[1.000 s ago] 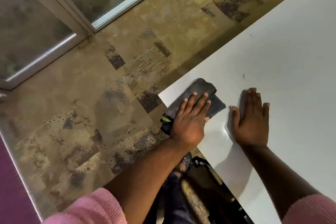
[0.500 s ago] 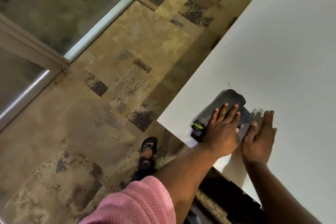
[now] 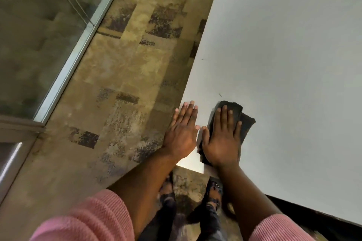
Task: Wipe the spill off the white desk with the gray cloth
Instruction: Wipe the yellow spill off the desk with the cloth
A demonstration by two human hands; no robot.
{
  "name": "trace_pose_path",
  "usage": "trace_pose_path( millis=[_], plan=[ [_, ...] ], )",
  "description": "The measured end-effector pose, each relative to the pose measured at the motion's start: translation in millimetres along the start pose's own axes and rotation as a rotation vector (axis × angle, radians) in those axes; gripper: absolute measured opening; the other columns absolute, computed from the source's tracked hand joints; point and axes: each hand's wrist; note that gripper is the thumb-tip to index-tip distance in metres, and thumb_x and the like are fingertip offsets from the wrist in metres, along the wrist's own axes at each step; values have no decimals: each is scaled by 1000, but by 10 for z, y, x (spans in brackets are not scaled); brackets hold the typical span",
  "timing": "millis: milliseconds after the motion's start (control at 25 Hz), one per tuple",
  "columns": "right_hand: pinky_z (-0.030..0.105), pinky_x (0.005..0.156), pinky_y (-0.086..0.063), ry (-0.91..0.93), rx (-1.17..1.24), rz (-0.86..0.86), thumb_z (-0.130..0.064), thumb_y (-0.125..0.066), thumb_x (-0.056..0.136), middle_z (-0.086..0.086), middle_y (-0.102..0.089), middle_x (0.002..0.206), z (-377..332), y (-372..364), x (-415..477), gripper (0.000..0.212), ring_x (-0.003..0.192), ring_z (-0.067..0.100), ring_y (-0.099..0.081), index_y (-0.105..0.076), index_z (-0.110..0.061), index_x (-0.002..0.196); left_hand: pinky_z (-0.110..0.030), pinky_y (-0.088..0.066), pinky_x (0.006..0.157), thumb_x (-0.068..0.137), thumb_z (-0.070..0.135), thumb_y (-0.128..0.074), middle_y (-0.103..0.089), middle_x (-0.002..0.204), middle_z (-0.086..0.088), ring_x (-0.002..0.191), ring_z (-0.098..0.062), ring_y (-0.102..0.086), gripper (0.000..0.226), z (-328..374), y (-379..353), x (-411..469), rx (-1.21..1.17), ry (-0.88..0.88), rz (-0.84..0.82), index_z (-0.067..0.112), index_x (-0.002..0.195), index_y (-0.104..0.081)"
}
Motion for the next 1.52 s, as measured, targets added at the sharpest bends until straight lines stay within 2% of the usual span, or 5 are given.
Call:
trace_pose_path(
  millis=[360, 760, 1000, 1320, 1520],
  plan=[
    [57, 130, -10, -146, -50, 12, -36, -31, 108, 13, -4, 175, 603, 161, 561, 70, 163, 28, -2, -6, -7, 166, -46, -7, 130, 108, 50, -16, 2, 172, -11, 159, -25, 8, 71, 58, -244, 46, 87, -22, -35, 5, 163, -6],
    [57, 129, -10, 418, -63, -162, -43, -25, 106, 7, 4, 176, 343, 118, 714, 72, 163, 22, 6, -3, -14, 167, -52, -19, 127, 108, 45, -21, -9, 171, -17, 160, -28, -6, 69, 85, -178, 10, 8, 28, 49, 1, 161, -15],
    [56, 130, -6, -41, -31, -77, -43, -37, 100, 15, 1, 175, 564, 304, 1195, 84, 163, 28, 2, -2, -5, 166, -49, -14, 129, 106, 52, -14, -6, 171, -15, 160, -26, -1, 75, 83, -149, 48, -31, 17, 20, 2, 161, -12],
    [54, 131, -3, 521, -45, -223, -48, -28, 101, 8, 7, 176, 57, 163, 1524, 79, 162, 21, 10, -2, -13, 167, -44, -6, 130, 104, 51, -27, -9, 171, -17, 160, -28, -2, 77, 88, -145, 42, 49, 44, 23, 0, 160, -17],
    [53, 131, -1, 128, -53, -98, -52, -37, 98, 12, 6, 175, 167, 300, 1867, 89, 162, 27, 8, 1, -9, 166, -48, -8, 129, 106, 48, -27, -8, 171, -18, 159, -31, 0, 74, 80, -169, 72, 11, 39, 11, 0, 160, -15]
  ],
)
Point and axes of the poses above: each hand's wrist, its own x-axis towards the middle knuckle, its own y-axis out of the back of the hand, z = x × y
